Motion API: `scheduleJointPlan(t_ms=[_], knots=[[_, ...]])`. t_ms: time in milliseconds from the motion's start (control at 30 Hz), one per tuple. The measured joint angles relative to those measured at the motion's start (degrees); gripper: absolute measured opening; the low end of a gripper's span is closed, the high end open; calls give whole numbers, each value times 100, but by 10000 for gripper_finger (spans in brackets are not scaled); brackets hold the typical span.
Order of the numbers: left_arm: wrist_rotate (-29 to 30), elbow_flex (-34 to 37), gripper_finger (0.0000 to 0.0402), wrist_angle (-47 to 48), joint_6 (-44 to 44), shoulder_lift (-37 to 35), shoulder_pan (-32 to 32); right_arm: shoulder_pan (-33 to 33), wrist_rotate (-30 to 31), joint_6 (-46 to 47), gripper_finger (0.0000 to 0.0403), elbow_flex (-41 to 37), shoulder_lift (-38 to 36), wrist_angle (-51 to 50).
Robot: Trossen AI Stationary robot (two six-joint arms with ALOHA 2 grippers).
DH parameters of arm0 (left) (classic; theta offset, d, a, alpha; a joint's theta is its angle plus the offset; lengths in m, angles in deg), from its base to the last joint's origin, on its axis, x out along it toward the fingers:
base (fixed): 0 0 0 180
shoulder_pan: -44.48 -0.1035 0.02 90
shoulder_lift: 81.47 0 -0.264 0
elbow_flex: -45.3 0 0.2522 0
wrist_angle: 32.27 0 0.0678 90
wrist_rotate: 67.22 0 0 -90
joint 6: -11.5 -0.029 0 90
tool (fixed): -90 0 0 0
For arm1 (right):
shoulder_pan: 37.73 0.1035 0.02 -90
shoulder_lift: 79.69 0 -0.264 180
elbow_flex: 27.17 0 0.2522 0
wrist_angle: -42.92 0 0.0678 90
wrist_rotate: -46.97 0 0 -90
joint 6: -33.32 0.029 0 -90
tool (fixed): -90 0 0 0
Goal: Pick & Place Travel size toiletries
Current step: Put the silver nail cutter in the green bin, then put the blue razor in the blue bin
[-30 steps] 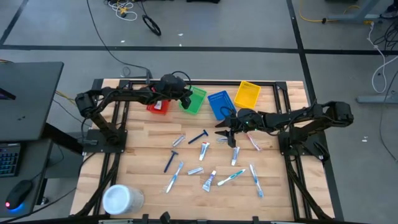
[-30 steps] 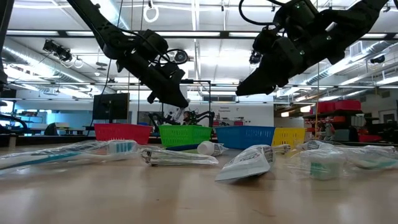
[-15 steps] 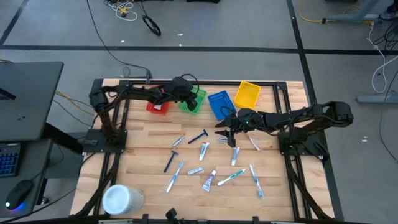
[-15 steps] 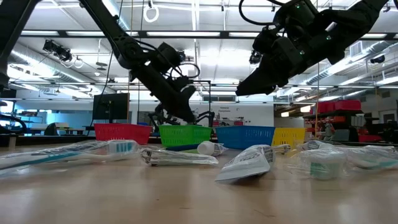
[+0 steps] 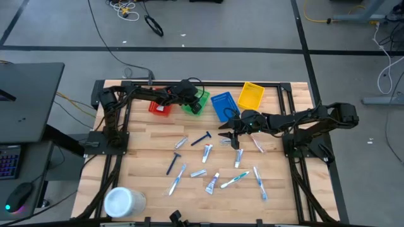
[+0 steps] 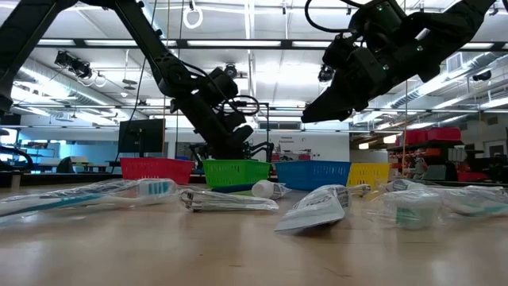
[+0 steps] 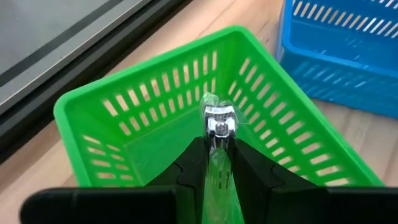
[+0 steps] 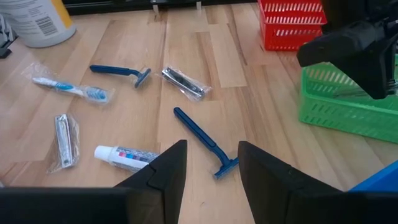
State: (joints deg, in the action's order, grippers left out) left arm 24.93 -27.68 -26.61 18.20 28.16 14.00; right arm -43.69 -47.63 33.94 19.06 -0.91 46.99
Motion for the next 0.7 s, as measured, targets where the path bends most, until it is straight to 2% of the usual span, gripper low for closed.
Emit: scheduleJointPlan(t_ms=[367, 533, 700], knots=[[-26, 3, 127, 219, -13, 0, 0, 0, 0, 2, 154, 0, 0, 0], [-29, 9, 137, 238, -11, -47, 2, 0, 0, 3, 154, 0, 0, 0], [-48, 9, 138, 305, -131, -414, 71, 0, -11, 68, 156, 0, 0, 2]])
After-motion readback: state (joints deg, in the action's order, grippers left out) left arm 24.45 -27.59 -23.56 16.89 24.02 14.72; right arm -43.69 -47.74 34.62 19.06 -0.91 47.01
